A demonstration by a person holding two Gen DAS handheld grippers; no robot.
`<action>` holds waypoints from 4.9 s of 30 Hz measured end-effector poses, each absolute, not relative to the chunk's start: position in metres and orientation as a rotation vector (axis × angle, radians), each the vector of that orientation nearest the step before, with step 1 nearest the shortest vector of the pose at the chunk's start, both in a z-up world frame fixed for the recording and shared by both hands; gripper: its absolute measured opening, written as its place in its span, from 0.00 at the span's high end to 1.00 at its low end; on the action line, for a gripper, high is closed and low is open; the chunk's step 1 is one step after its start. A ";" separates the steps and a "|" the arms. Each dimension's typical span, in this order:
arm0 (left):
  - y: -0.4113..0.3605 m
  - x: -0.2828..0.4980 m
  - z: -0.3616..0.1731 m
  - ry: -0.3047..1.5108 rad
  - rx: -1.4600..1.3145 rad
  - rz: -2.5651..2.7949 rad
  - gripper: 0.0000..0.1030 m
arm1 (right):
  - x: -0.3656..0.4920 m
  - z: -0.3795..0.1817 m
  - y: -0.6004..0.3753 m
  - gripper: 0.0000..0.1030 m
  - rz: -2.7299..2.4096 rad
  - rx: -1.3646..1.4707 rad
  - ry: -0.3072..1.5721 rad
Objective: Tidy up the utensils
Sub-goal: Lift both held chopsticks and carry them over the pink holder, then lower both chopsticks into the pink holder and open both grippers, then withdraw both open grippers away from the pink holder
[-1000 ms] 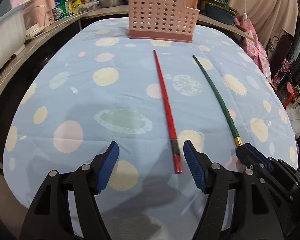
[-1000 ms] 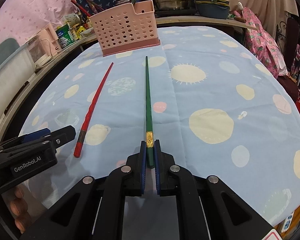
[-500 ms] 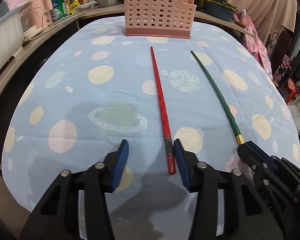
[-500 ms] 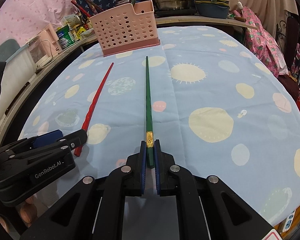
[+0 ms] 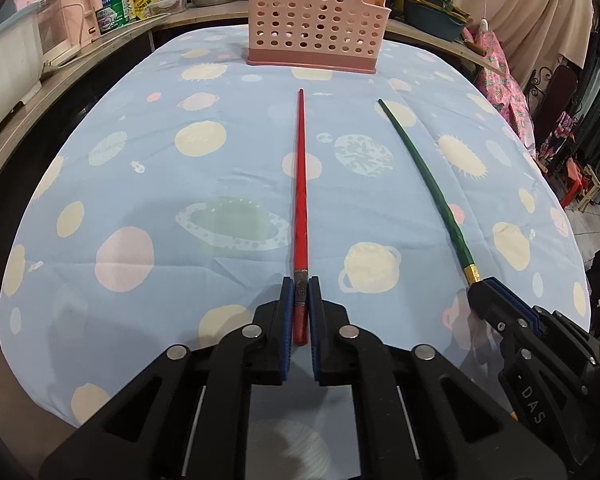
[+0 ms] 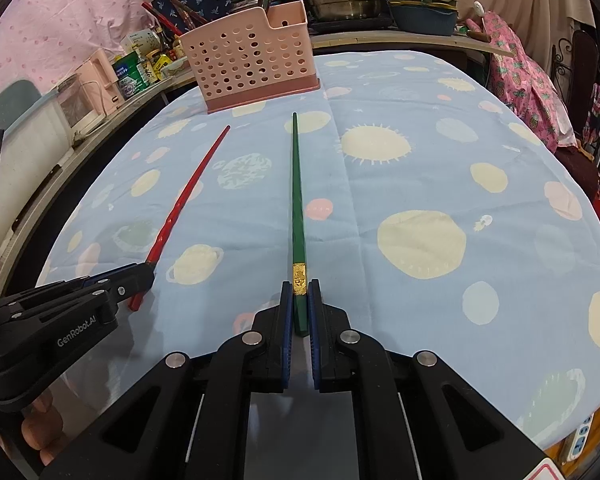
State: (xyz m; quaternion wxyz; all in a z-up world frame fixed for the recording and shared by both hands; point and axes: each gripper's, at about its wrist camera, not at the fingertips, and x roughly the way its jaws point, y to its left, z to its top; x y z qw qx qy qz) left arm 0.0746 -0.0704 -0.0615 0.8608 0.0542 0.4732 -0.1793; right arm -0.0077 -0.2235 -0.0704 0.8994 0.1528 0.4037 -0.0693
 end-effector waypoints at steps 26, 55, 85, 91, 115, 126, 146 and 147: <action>-0.030 0.082 0.076 0.730 -0.037 -0.403 0.93 | -0.020 0.043 -0.265 0.93 -0.115 0.388 0.584; -0.067 0.184 0.244 0.416 -0.076 -0.439 0.93 | 0.087 0.195 -0.311 0.93 -0.013 0.376 0.283; -0.116 0.337 0.216 0.426 -0.032 -0.333 0.93 | 0.283 0.184 -0.304 0.93 -0.047 0.275 0.355; -0.116 0.337 0.206 0.437 -0.036 -0.313 0.82 | 0.285 0.171 -0.305 0.90 -0.056 0.262 0.389; -0.095 0.272 0.196 0.449 0.051 -0.248 0.47 | 0.212 0.173 -0.288 0.58 -0.066 0.211 0.397; -0.082 0.227 0.176 0.509 0.098 -0.221 0.41 | 0.163 0.153 -0.273 0.53 -0.085 0.221 0.462; -0.057 0.184 0.147 0.674 0.128 -0.186 0.15 | 0.104 0.139 -0.261 0.26 -0.144 0.201 0.645; -0.057 0.183 0.145 0.673 0.133 -0.182 0.15 | 0.103 0.137 -0.261 0.26 -0.143 0.209 0.654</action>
